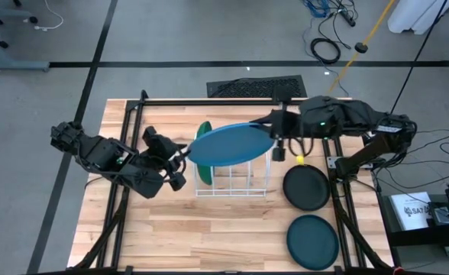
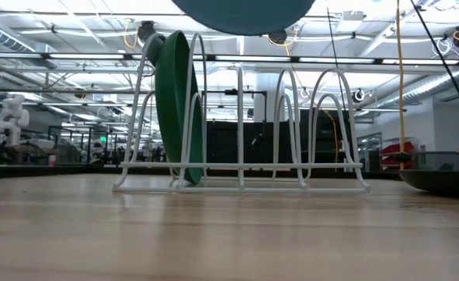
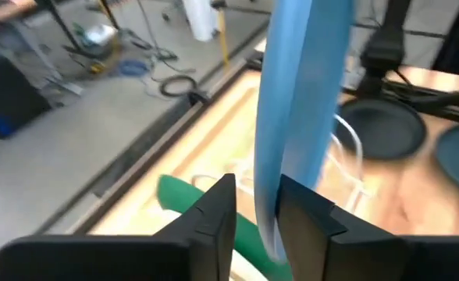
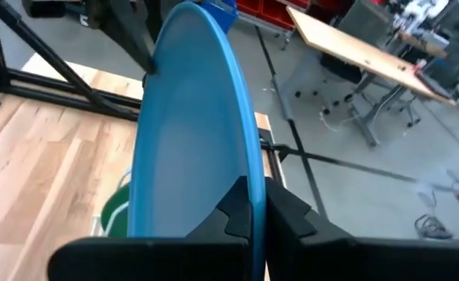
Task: Sort dishes
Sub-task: Put the blue plate into the dish rack
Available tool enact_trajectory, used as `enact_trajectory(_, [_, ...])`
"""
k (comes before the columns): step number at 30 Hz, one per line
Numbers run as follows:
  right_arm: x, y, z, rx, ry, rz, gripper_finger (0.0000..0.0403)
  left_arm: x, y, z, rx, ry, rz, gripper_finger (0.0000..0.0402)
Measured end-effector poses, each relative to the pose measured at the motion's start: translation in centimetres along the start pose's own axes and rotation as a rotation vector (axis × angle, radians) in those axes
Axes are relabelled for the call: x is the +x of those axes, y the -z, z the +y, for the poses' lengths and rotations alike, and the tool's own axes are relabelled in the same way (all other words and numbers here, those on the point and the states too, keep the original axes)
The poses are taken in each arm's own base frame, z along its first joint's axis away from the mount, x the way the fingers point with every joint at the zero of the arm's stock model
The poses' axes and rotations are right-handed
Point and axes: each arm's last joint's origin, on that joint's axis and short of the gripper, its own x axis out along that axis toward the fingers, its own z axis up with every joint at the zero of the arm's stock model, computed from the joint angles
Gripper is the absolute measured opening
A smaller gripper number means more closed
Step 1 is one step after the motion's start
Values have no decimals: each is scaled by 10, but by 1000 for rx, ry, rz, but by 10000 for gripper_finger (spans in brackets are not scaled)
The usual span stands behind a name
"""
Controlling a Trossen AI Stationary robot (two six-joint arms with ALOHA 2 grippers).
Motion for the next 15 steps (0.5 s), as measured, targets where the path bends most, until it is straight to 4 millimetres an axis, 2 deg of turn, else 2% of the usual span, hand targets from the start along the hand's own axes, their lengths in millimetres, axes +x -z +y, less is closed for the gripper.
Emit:
enact_trajectory(7, [-32, 0, -9, -145, -38, -55, 2, -7, 1, -13, -14, 255, 105, 117])
enact_trajectory(10, [-46, 1, -14, -281, -48, -87, 1, -13, 0, -19, -23, 327, 103, 117])
enact_trajectory(15, [-55, 1, -15, -550, -94, -145, 1, -22, 1, -27, -30, 374, 73, 118])
